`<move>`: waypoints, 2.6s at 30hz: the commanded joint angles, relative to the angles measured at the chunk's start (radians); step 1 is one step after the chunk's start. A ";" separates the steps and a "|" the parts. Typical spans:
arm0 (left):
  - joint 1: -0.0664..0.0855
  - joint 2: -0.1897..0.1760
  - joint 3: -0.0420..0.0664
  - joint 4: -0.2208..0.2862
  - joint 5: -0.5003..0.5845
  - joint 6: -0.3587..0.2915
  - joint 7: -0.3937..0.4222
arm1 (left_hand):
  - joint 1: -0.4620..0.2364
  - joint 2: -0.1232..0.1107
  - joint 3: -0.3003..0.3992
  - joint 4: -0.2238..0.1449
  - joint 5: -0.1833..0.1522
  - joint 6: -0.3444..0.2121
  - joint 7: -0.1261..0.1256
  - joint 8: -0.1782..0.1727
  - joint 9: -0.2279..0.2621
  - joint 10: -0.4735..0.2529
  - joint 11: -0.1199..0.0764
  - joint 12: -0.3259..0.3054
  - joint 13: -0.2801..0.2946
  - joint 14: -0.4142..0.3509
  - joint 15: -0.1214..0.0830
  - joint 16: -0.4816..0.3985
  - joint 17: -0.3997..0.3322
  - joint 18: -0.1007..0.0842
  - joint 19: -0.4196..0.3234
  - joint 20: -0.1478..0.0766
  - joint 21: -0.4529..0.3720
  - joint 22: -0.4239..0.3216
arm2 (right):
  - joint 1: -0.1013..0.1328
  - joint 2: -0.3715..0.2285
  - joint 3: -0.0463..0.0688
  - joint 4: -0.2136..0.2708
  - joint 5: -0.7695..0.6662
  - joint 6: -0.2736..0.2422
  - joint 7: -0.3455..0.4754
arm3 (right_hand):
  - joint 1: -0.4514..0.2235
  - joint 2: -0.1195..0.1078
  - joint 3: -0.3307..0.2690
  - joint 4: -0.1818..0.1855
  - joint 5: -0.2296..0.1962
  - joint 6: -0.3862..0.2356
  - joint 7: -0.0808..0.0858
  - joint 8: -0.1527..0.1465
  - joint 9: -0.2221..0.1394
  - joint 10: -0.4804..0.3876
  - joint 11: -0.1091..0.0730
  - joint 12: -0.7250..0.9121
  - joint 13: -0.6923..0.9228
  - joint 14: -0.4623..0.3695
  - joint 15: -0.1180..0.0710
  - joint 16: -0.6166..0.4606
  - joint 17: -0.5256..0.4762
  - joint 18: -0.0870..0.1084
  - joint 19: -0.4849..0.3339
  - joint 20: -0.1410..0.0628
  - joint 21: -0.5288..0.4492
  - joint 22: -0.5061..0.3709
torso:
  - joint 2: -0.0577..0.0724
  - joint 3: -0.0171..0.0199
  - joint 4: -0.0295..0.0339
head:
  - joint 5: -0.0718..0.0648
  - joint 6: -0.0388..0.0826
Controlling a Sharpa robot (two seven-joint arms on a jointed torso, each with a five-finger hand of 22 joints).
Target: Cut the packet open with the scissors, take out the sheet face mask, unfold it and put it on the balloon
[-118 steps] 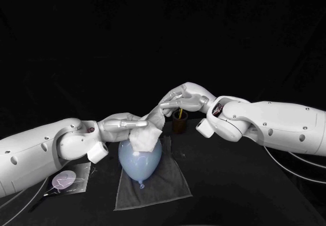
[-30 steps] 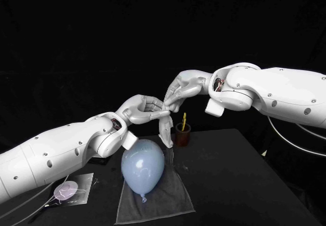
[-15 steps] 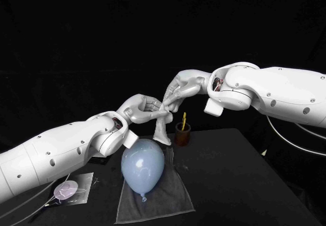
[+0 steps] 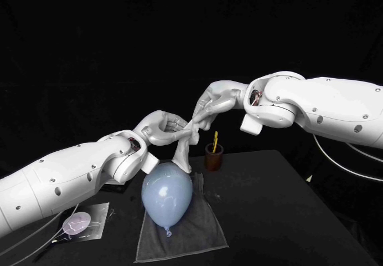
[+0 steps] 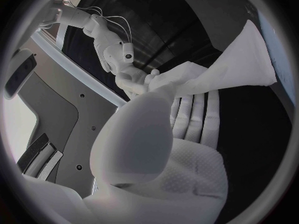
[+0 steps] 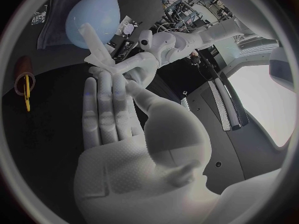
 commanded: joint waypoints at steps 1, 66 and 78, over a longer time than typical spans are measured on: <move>0.002 -0.002 0.001 0.004 -0.002 0.012 -0.002 | -0.018 -0.012 0.025 -0.006 -0.001 -0.005 0.012 -0.007 -0.002 0.001 0.006 -0.008 0.001 0.003 0.003 -0.007 -0.003 0.015 0.000 0.002 -0.005 -0.001 | 0.001 0.005 0.000 -0.008 -0.036 -0.005 -0.009 | 0.003 0.009 0.005 0.001 0.003 0.016 -0.012 0.006 0.038 0.006 0.001 -0.005 0.002 0.006 -0.001 -0.003 0.001 0.015 0.004 -0.001 0.004 0.001 | 0.001 -0.0005 0.0004 | 0.000 -0.001; -0.039 0.052 -0.004 -0.037 -0.183 -0.213 0.058 | -0.238 -0.009 0.113 -0.284 -0.001 0.028 -0.033 -0.010 0.030 0.050 -0.038 0.014 0.016 0.243 -0.077 0.137 0.078 0.021 0.169 -0.107 0.243 0.153 | -0.012 0.005 -0.015 -0.029 -0.037 -0.275 -0.221 | -0.012 -0.043 0.118 0.035 0.003 0.026 -0.018 0.020 0.053 0.027 -0.006 -0.001 0.011 0.033 -0.009 -0.018 0.033 0.014 0.009 -0.011 0.036 0.020 | 0.000 -0.0006 -0.0020 | 0.002 -0.001; -0.042 0.099 -0.006 -0.058 -0.196 -0.196 -0.031 | -0.276 -0.024 0.120 -0.271 -0.001 0.058 -0.031 -0.093 0.003 0.122 -0.041 -0.082 -0.003 0.288 -0.077 0.030 0.072 0.005 0.098 -0.123 0.327 0.217 | -0.012 0.013 -0.015 -0.015 -0.013 -0.302 -0.219 | -0.014 -0.050 0.133 0.039 0.004 0.028 -0.018 0.021 0.054 0.029 -0.006 -0.001 0.012 0.035 -0.009 -0.021 0.036 0.013 0.007 -0.012 0.042 0.024 | -0.001 0.0001 -0.0001 | 0.004 0.002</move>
